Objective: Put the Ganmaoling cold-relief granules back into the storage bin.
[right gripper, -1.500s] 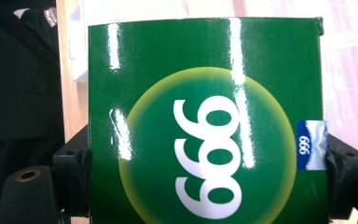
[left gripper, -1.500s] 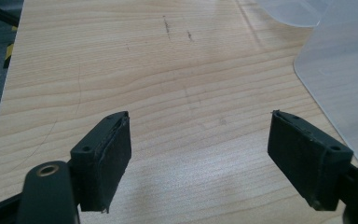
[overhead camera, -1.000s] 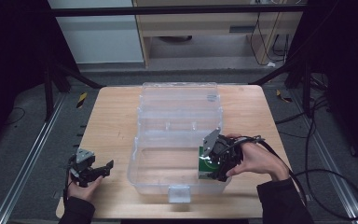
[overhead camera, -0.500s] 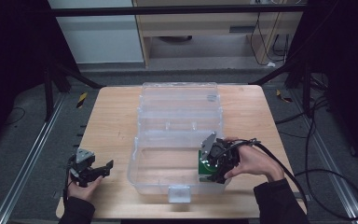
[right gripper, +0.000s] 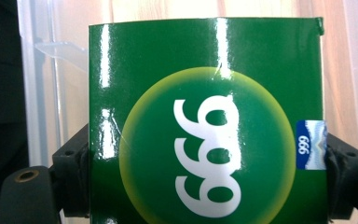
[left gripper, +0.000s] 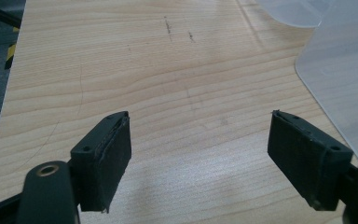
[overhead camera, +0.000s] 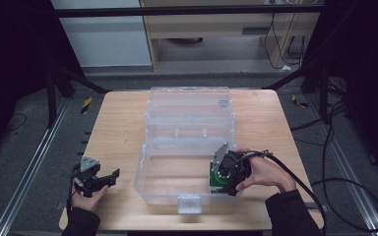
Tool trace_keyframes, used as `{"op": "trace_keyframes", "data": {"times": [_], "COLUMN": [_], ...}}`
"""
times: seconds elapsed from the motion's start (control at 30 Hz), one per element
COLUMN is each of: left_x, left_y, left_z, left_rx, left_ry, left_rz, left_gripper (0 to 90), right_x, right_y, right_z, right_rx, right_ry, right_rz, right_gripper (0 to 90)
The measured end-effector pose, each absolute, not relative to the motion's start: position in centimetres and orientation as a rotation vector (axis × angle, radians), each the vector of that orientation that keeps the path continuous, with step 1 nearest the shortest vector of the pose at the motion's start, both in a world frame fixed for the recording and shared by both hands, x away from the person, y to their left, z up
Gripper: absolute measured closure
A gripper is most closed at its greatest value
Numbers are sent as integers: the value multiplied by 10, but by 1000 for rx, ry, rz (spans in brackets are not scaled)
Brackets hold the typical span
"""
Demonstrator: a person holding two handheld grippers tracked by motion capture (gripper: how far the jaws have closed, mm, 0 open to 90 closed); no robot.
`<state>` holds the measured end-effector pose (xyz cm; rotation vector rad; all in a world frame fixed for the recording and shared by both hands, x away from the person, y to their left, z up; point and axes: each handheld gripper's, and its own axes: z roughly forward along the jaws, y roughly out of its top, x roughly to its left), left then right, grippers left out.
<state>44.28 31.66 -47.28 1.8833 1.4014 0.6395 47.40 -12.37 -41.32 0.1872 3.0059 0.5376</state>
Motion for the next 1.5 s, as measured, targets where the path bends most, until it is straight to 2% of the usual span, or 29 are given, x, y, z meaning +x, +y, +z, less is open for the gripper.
{"op": "trace_keyframes", "data": {"times": [1.5], "left_x": [443], "left_y": [317], "left_z": [-473], "left_rx": [1883], "left_ry": [1398], "left_rz": [638], "left_gripper": [208], "right_x": [473], "right_y": [-125], "right_z": [-411], "right_rx": [206], "right_ry": [3001], "right_rz": [540], "right_gripper": [141]}}
